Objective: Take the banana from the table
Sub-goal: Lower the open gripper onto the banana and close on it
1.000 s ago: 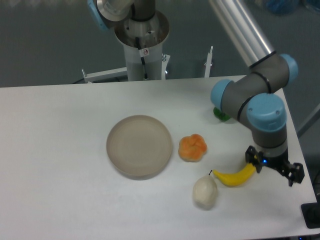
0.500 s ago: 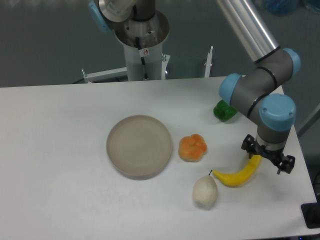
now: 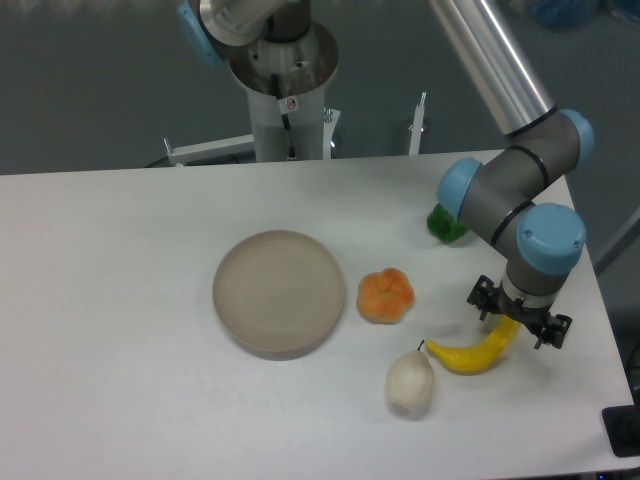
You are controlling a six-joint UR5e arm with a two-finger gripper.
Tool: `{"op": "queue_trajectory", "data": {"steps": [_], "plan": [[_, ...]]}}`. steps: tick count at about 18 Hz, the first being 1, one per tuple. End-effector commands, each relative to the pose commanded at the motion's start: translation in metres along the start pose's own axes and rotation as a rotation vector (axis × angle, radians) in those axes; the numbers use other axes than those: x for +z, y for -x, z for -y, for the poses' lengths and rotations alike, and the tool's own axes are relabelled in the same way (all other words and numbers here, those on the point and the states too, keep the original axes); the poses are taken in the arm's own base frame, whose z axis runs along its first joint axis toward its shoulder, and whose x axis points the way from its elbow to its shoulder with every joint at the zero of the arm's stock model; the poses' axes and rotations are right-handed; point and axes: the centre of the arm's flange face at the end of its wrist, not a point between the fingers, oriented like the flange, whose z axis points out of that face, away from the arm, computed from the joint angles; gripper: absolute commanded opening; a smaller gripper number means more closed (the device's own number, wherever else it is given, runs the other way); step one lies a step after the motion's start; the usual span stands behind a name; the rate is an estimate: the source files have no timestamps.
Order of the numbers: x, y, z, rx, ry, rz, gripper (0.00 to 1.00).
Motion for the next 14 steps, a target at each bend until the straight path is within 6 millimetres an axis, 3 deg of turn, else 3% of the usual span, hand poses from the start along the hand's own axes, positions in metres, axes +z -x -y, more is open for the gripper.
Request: {"op": "queue_trajectory", "data": {"steps": [4, 6, 8, 10, 14], "plan": [[0.0022, 0.0005, 0.0016, -0.009, -0.01, 0.022, 1.0], [0.0048, 0.0016, 0.0021, -0.004, -0.01, 0.021, 0.88], [0.0063, 0.002, 0.0023, -0.002, -0.009, 0.019, 0.84], [0.0048, 0.0024, 0.0024, -0.002, -0.01, 0.021, 0.68], [0.0039, 0.0021, 0.0013, -0.004, -0.011, 0.02, 0.5]]}}
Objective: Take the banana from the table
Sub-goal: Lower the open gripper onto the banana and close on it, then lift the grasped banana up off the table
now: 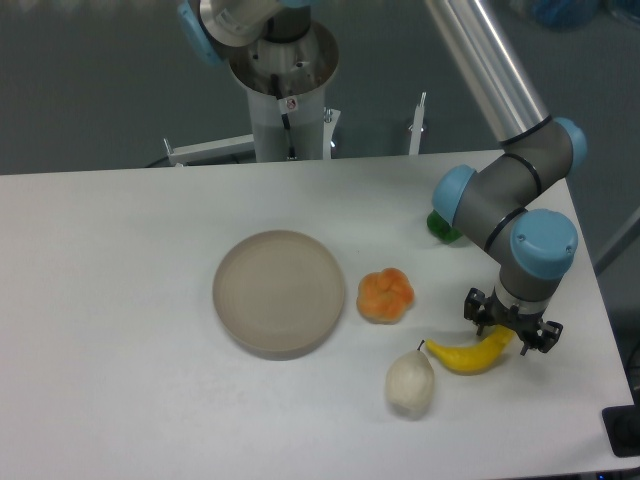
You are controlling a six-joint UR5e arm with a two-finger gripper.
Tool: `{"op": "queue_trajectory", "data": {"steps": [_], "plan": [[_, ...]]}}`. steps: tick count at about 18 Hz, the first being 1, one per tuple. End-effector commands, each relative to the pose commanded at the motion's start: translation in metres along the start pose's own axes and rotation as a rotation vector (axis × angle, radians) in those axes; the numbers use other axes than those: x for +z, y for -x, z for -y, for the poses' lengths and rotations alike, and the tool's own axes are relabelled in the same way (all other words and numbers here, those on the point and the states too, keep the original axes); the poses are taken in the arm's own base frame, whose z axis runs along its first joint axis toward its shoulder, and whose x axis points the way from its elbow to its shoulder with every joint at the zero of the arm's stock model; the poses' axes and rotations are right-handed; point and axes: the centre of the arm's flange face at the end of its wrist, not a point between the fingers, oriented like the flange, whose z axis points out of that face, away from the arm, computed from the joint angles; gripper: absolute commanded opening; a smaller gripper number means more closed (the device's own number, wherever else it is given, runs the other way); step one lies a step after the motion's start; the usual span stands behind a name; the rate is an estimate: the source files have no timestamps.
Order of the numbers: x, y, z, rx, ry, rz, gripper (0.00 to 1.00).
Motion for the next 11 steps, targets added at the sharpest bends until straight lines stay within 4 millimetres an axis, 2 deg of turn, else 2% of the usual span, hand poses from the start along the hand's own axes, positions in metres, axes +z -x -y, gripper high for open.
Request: {"op": "queue_trajectory", "data": {"steps": [4, 8, 11], "plan": [[-0.003, 0.0, -0.001, -0.002, -0.001, 0.003, 0.37], [-0.009, 0.002, -0.001, 0.0, -0.004, 0.01, 0.36], [-0.027, 0.006, -0.002, 0.008, -0.012, 0.03, 0.35]]}}
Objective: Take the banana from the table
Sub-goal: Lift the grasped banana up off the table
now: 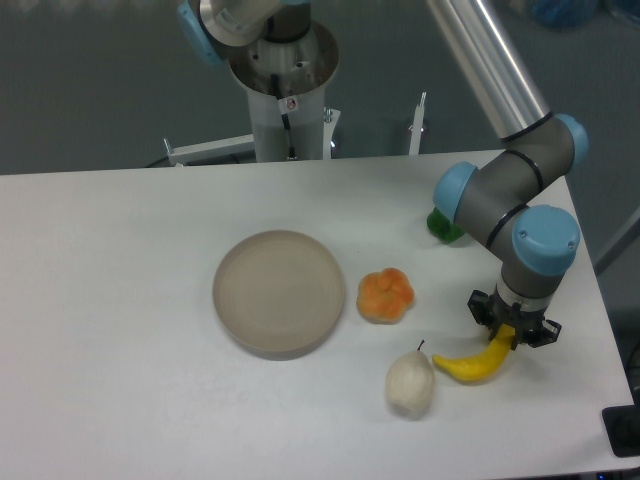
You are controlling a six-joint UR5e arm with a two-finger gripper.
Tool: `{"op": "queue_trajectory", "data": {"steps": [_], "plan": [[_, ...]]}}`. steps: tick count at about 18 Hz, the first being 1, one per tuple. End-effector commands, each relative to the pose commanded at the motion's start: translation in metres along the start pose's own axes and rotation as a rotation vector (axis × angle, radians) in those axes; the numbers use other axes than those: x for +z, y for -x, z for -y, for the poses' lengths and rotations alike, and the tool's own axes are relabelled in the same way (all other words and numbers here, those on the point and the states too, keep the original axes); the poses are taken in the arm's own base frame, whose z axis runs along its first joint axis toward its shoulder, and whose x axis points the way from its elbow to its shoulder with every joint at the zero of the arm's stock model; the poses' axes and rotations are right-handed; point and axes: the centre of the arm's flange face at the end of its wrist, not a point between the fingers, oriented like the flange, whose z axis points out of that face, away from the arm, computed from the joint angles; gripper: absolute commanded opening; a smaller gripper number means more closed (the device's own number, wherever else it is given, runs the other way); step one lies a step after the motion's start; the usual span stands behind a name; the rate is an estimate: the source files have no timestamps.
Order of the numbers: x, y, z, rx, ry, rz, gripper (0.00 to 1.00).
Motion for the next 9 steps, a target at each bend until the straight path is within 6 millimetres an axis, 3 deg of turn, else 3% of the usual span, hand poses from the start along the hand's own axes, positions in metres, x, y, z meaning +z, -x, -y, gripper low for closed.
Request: {"op": "queue_trajectory", "data": {"steps": [3, 9], "plan": [[-0.033, 0.005, -0.003, 0.073, -0.027, 0.038, 0.34], [-0.089, 0.025, -0.032, 0.152, -0.07, 0.09, 0.33]]}}
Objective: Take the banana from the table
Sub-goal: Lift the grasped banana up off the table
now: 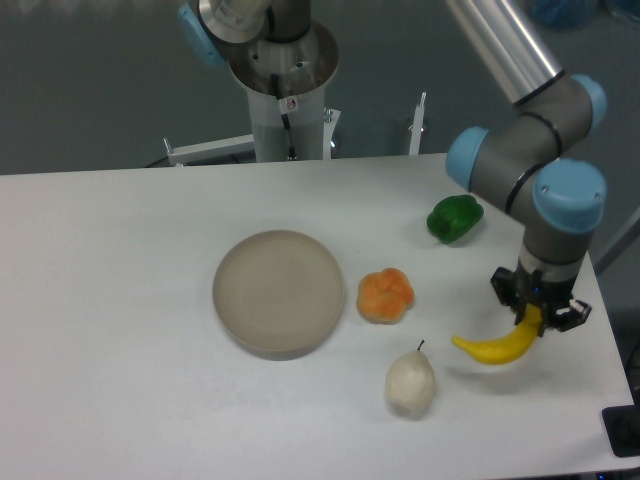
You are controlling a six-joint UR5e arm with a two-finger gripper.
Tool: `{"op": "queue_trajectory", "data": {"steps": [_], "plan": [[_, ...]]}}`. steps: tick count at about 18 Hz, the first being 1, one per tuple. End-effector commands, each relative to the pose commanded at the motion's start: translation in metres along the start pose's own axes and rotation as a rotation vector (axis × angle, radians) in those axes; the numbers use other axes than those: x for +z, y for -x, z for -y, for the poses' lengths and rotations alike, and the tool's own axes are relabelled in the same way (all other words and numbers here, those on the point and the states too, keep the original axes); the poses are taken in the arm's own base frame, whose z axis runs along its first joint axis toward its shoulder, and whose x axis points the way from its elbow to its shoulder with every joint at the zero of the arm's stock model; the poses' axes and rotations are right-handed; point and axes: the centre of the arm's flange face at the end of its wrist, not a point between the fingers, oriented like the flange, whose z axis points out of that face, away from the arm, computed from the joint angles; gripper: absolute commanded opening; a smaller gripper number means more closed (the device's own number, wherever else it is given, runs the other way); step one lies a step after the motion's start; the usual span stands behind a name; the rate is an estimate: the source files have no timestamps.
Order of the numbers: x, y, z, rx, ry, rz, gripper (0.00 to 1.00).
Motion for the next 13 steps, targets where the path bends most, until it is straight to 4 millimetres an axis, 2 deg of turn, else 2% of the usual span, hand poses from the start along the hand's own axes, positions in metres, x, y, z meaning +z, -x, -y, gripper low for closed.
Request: {"op": "queue_trajectory", "data": {"steps": [4, 13], "plan": [[-0.021, 0.01, -0.01, 0.033, 0.0, 0.036, 0.33], [-0.024, 0.016, -0.019, 0.02, 0.003, 0.057, 0.33]]}}
